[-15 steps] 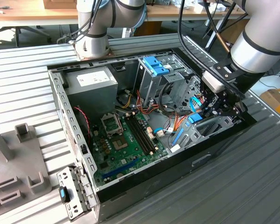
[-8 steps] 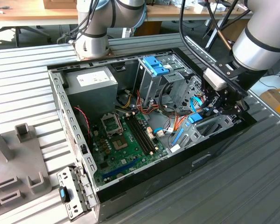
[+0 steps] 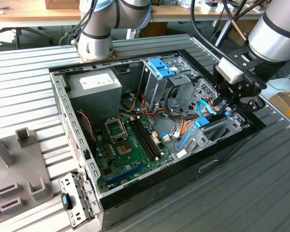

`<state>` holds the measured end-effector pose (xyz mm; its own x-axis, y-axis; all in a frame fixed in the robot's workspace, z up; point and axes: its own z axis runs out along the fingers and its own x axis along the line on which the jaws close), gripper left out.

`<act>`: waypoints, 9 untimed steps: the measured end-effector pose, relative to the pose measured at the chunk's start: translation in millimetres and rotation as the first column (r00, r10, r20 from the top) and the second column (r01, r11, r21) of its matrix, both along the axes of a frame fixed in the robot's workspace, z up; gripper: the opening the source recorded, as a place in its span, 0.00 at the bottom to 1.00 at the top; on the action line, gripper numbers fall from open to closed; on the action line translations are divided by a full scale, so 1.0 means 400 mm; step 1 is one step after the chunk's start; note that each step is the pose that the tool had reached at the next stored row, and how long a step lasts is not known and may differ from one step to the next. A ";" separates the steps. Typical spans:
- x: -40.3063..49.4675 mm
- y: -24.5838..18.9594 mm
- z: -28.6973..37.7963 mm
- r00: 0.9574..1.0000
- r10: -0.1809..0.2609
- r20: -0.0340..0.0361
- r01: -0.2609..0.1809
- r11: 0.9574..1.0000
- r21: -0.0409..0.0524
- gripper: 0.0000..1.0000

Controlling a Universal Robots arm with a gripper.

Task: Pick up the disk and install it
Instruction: 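Insert the second disk wire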

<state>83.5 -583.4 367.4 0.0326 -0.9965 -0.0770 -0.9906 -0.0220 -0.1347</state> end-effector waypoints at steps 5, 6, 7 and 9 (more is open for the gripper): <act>0.000 0.000 0.043 1.000 0.000 0.000 0.000 1.000 0.000 0.30; 0.000 0.000 0.043 1.000 0.000 0.000 0.000 1.000 0.000 0.30; 0.000 0.000 0.043 1.000 0.000 0.000 0.000 1.000 0.000 0.30; 0.000 0.000 0.044 1.000 0.000 0.000 0.000 1.000 0.000 0.30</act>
<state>83.5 -583.4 384.8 0.0326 -0.9965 -0.0767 -0.9906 -0.0220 -0.1348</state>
